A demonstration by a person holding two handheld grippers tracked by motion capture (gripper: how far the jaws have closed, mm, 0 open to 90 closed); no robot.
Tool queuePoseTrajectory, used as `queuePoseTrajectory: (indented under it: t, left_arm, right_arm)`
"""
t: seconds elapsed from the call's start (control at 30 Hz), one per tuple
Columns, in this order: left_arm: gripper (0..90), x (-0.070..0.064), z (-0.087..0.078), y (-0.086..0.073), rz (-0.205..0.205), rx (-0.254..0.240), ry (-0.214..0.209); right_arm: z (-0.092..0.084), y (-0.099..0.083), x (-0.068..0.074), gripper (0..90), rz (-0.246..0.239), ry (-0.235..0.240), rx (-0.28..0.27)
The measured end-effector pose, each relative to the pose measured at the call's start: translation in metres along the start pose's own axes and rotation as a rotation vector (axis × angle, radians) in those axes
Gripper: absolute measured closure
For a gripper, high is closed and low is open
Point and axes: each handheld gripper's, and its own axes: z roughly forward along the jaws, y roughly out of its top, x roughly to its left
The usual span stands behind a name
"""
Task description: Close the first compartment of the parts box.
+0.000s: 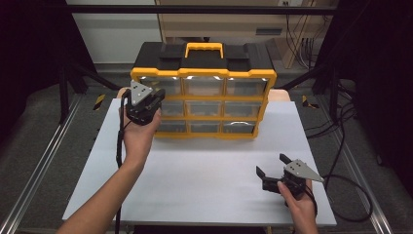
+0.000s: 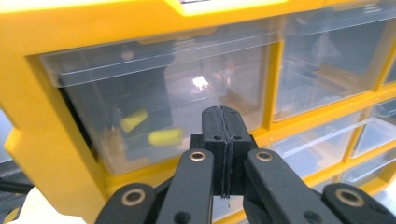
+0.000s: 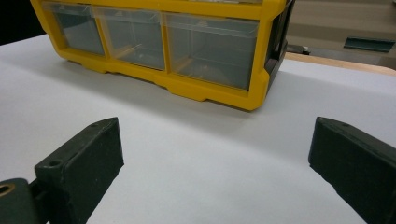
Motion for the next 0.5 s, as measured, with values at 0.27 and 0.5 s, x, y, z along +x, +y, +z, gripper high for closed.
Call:
queuePoseTrajectory:
  t: [0.27,0.5]
  left_arm:
    - [87.8,-0.006,-0.008,-0.002,0.009,-0.039,-0.007]
    - [75.3,-0.006,-0.012,-0.005,0.007,-0.062,-0.006]
  right_arm:
    - [0.000,0.000,0.000,3.5,-0.004,0.003,0.000]
    - [0.001,-0.001,0.002,3.5,-0.002,0.005,0.005]
